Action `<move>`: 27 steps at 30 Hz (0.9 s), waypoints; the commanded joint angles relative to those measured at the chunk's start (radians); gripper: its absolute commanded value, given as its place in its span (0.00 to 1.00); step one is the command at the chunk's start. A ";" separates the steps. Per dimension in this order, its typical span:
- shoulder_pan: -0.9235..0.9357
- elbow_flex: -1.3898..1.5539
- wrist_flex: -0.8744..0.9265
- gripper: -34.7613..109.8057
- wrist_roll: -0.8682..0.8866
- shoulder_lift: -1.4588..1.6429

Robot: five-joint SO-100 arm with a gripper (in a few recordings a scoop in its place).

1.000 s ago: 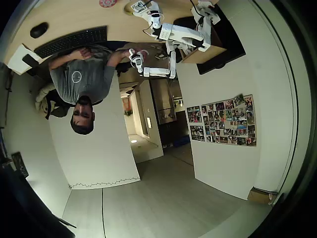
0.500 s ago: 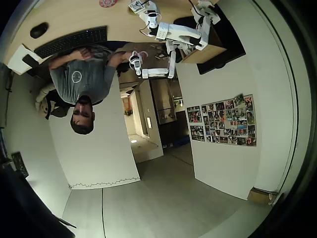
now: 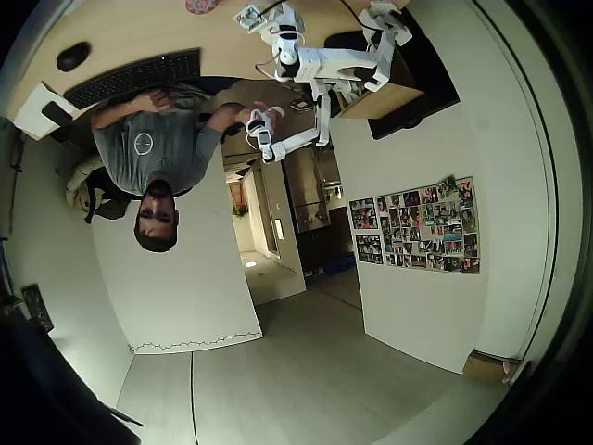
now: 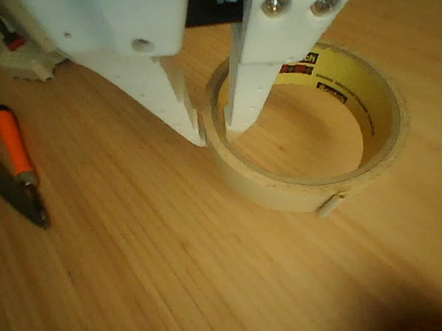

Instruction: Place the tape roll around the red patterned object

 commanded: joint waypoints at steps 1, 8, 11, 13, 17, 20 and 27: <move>0.025 -0.072 0.037 0.24 -0.080 0.089; 0.118 -0.163 0.037 0.24 -0.206 0.097; 0.173 -0.295 0.037 0.24 -0.285 0.014; 0.199 -0.371 0.037 0.24 -0.327 -0.026; 0.229 -0.480 0.037 0.24 -0.393 -0.060; 0.233 -0.549 0.037 0.24 -0.419 -0.078; 0.209 -0.635 0.037 0.24 -0.410 -0.094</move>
